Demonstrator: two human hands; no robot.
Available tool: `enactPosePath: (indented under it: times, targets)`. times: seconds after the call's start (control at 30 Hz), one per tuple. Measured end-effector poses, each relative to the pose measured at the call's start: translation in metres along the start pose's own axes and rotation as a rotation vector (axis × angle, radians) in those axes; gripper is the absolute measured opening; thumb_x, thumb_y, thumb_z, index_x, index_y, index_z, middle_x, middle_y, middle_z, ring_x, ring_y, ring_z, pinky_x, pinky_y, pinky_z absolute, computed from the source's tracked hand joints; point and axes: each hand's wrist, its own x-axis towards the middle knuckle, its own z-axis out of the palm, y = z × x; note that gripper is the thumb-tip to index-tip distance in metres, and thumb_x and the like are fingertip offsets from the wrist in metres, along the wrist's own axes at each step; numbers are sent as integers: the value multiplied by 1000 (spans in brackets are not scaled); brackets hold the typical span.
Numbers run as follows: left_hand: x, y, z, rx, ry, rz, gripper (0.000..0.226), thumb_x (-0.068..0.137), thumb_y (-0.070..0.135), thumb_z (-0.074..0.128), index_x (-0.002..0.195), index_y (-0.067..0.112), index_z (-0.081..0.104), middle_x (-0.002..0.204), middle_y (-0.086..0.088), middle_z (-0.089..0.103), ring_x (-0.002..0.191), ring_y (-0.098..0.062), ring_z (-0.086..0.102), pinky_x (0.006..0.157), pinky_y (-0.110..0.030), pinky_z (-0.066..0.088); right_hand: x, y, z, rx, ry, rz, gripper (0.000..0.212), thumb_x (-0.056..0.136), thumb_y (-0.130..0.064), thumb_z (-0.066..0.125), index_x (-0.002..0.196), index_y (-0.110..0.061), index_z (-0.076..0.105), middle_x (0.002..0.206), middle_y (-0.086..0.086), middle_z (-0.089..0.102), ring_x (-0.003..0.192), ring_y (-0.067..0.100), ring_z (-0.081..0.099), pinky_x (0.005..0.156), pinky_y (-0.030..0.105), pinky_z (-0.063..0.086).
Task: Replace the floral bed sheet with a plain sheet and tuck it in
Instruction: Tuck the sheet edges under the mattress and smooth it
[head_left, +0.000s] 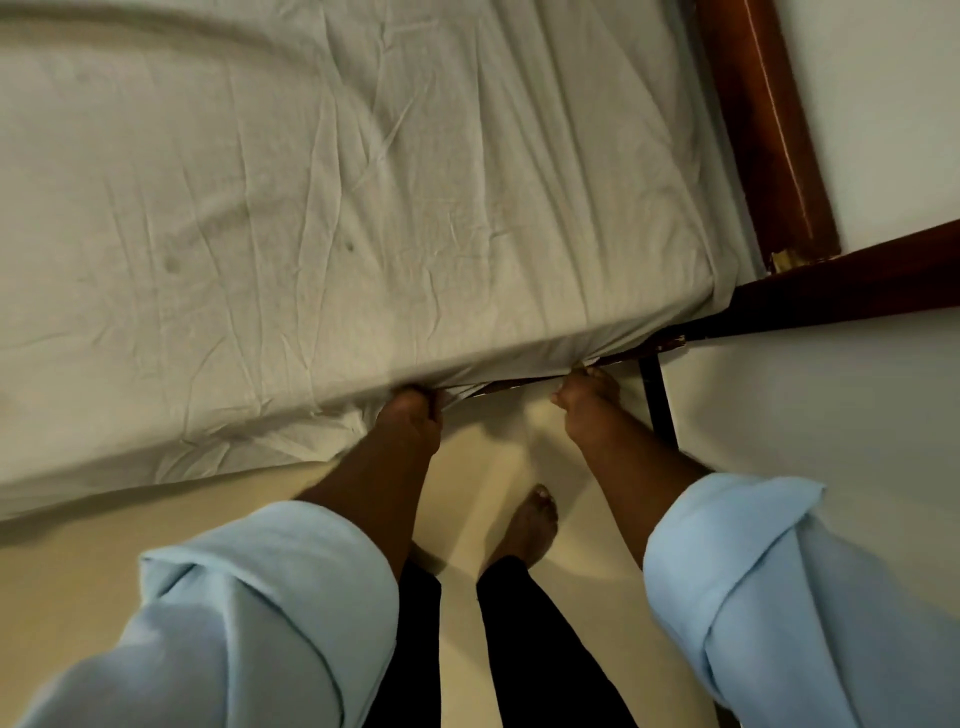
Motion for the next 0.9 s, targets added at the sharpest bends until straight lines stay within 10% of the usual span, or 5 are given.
enactPosePath:
  times: [0.13, 0.3, 0.4, 0.53, 0.9]
  targets:
    - [-11, 8, -23, -210, -20, -58, 10, 100, 23, 50, 99, 21, 60, 82, 4, 61, 65, -9, 56, 49, -15, 48, -49, -5, 37, 318, -72, 119, 31, 103, -20, 42, 126, -6, 59, 108, 4, 68, 75, 12, 65, 42, 18, 42]
    - [-27, 24, -67, -645, -13, 24, 35, 102, 33, 28, 90, 14, 56, 81, -1, 54, 66, -17, 50, 71, -23, 47, -103, 1, 95, 760, -233, 207, 44, 98, -46, 46, 122, -11, 60, 115, 9, 65, 98, 23, 63, 82, 34, 50]
    - [-23, 48, -89, -783, -67, 67, 49, 102, 43, 30, 124, 13, 62, 120, -9, 66, 110, -27, 62, 108, -42, 45, -110, 9, 119, 945, -347, 264, 70, 86, -69, 50, 129, -14, 62, 126, 13, 65, 117, 31, 62, 106, 44, 46]
    - [-21, 68, -104, -953, -155, 51, 71, 97, 68, 27, 135, 16, 57, 130, -20, 60, 123, -43, 55, 107, -63, 40, -107, 17, 136, 1013, -434, 263, 80, 80, -79, 49, 133, -20, 62, 130, 16, 65, 121, 37, 61, 108, 57, 44]
    - [-12, 70, -122, -1018, -264, -12, 90, 83, 85, 32, 140, 18, 53, 138, -15, 57, 127, -41, 53, 109, -60, 37, -101, 18, 150, 1070, -433, 187, 67, 83, -73, 44, 130, -31, 68, 133, 11, 67, 124, 38, 60, 110, 61, 40]
